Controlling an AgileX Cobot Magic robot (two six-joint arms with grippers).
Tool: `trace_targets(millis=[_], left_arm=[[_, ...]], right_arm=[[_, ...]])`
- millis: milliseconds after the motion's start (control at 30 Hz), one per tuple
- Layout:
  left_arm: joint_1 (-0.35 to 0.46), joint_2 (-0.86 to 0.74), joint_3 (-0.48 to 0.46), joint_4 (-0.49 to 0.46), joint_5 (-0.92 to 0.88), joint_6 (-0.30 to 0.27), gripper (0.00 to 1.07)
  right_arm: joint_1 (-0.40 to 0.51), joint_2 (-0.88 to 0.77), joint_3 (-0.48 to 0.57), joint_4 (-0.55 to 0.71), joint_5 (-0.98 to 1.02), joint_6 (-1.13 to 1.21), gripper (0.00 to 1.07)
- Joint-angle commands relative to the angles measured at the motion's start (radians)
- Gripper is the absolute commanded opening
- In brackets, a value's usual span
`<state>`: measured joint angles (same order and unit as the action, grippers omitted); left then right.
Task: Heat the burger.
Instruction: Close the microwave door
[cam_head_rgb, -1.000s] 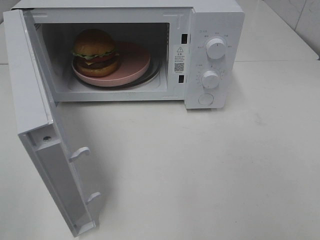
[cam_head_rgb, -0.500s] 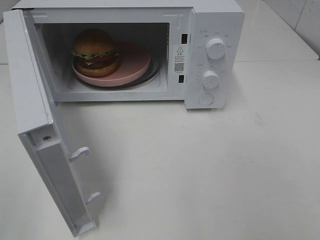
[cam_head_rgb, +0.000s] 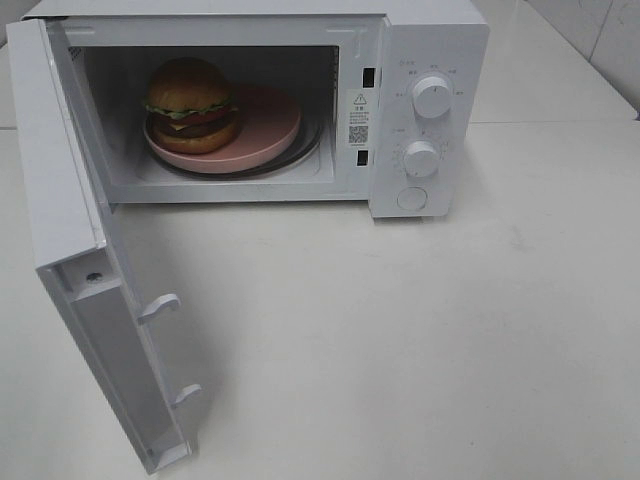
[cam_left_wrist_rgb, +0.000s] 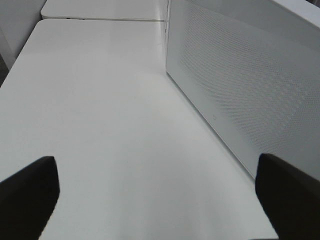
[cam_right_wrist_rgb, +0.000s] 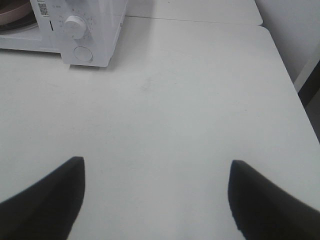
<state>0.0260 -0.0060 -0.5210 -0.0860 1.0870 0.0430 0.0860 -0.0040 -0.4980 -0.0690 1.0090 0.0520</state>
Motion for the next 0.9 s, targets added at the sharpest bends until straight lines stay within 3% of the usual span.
trace_targets(millis=[33,200,367,433,467,533,567,600,633,667,700,833,900], left_arm=[[-0.007,-0.016,0.003,0.000,-0.014,-0.001,1.00],[-0.007,-0.016,-0.007,0.001,-0.024,-0.021,0.96],[-0.007,0.001,-0.036,0.031,-0.090,-0.030,0.81],[-0.007,0.041,-0.039,0.011,-0.131,-0.030,0.69],[-0.007,0.041,-0.039,0.011,-0.131,-0.030,0.69],[-0.007,0.098,-0.039,-0.020,-0.164,-0.030,0.50],[-0.007,0.098,-0.039,-0.020,-0.164,-0.030,0.50],[-0.007,0.135,-0.039,-0.037,-0.181,-0.030,0.36],[-0.007,0.135,-0.039,-0.037,-0.181,-0.030,0.36],[-0.007,0.155,-0.039,-0.047,-0.195,-0.030,0.29],[-0.007,0.190,-0.039,-0.058,-0.222,-0.022,0.12],[-0.007,0.249,-0.039,-0.055,-0.276,0.005,0.00],[-0.007,0.311,-0.039,-0.057,-0.352,0.069,0.00]], right_arm=[[-0.003,-0.026,0.000,0.000,-0.014,-0.006,0.76],[-0.003,-0.026,0.000,0.000,-0.014,-0.006,0.76],[-0.003,-0.026,0.000,0.000,-0.014,-0.006,0.76],[-0.003,-0.026,0.000,0.000,-0.014,-0.006,0.76],[-0.003,-0.026,0.000,0.000,-0.014,-0.006,0.76],[-0.003,-0.026,0.000,0.000,-0.014,-0.006,0.76],[-0.003,-0.026,0.000,0.000,-0.014,-0.006,0.76],[-0.003,-0.026,0.000,0.000,-0.014,-0.006,0.76],[-0.003,-0.026,0.000,0.000,-0.014,-0.006,0.76],[-0.003,-0.026,0.000,0.000,-0.014,-0.006,0.76],[-0.003,-0.026,0.000,0.000,-0.014,-0.006,0.76],[-0.003,-0.026,0.000,0.000,-0.014,-0.006,0.76],[-0.003,-0.026,0.000,0.000,-0.014,-0.006,0.76]])
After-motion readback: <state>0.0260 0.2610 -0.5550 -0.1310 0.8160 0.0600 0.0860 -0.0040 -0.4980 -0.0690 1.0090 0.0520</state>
